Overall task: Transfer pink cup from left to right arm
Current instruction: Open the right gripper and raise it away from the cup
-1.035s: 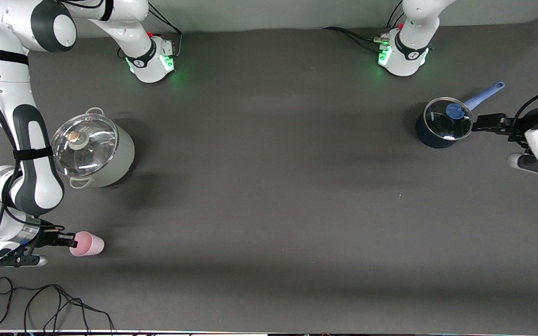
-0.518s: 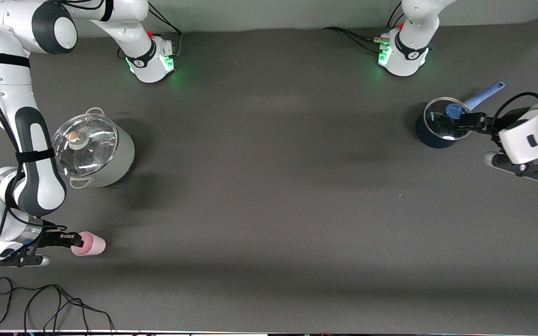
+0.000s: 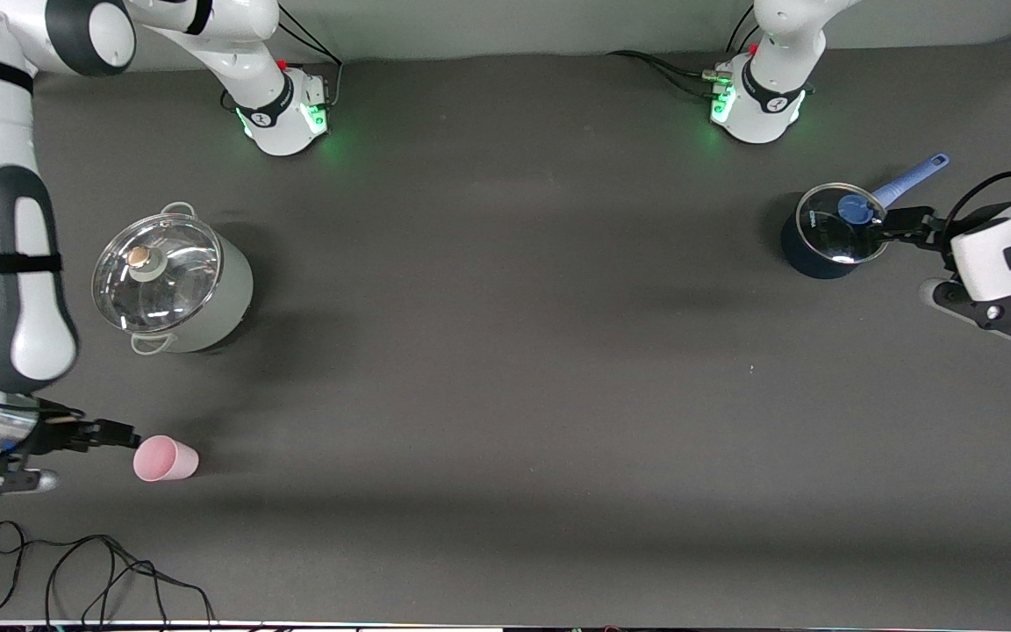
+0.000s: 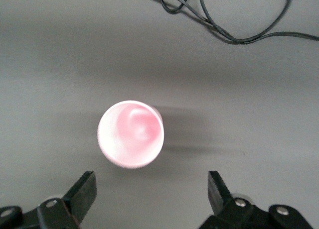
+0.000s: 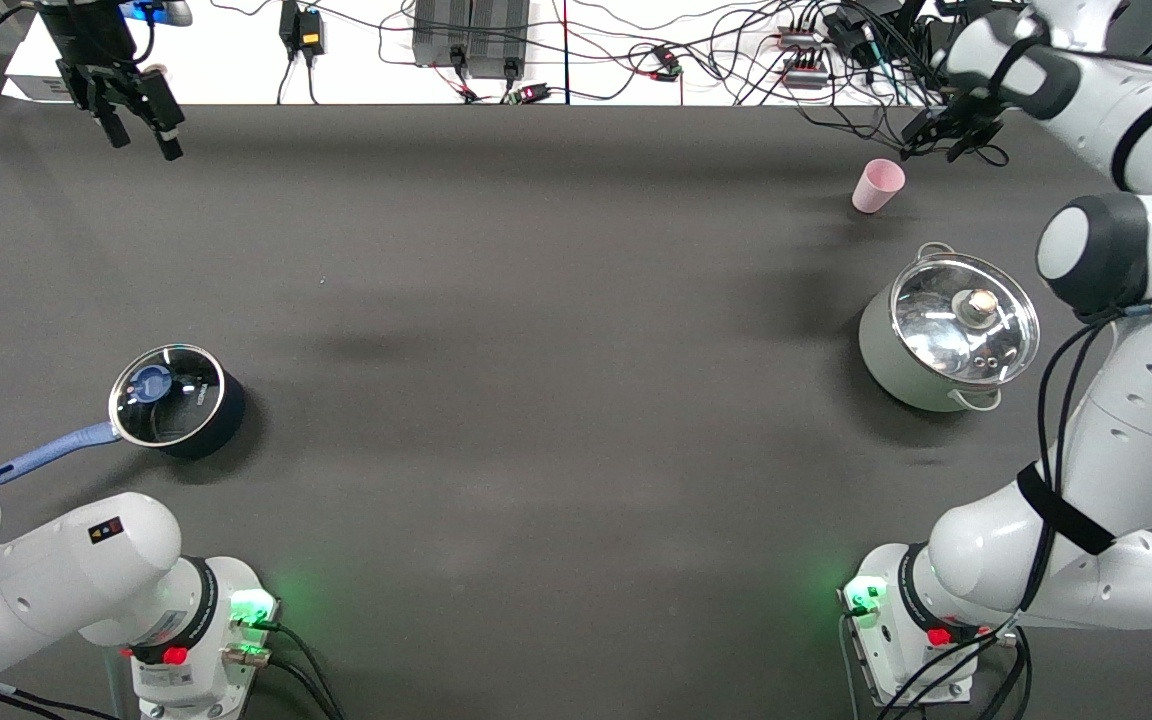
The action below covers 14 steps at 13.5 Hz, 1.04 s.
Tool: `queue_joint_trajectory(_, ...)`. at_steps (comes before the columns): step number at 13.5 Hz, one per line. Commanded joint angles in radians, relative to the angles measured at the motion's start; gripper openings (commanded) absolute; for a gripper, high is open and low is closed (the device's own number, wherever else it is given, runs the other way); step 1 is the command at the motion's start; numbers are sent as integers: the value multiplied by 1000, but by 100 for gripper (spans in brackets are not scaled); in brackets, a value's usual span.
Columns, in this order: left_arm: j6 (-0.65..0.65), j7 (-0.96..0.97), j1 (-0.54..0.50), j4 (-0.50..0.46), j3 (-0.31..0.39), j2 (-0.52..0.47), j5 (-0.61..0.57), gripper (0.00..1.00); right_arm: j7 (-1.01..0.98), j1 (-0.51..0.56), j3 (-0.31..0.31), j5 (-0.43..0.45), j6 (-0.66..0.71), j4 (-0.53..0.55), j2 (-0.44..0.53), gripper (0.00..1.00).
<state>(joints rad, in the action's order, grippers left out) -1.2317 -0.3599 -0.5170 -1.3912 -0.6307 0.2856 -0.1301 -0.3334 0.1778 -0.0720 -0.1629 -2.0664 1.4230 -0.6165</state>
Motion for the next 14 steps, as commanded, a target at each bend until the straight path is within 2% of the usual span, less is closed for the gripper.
queue_joint_trajectory(1, 18, -79, 166, 44, 165, -14, -16, 100, 25, -14, -11, 20, 125, 27, 133, 100)
queue_joint_trajectory(3, 21, -68, 327, 63, 318, -16, -13, 100, 88, -21, -9, 33, 225, 27, 216, 99)
queue_joint_trajectory(6, 17, 38, 546, 57, 529, -28, 15, 100, 164, -73, -6, 118, 360, 31, 343, 100)
queue_joint_trajectory(8, -56, 42, 619, 17, 606, -67, 43, 100, 172, -121, -9, 129, 406, 68, 421, 100)
queue_joint_trajectory(9, -109, 41, 650, -50, 643, -113, 49, 100, 174, -124, -8, 129, 407, 111, 469, 100)
queue_joint_trajectory(11, -216, 35, 647, -193, 649, -208, 53, 100, 174, -124, -8, 129, 402, 181, 544, 100)
queue_joint_trajectory(12, -236, 35, 638, -219, 657, -238, 44, 100, 174, -126, -8, 129, 397, 215, 570, 100)
queue_joint_trajectory(14, -247, 33, 640, -226, 742, -240, 30, 100, 174, -126, -8, 129, 365, 293, 635, 100)
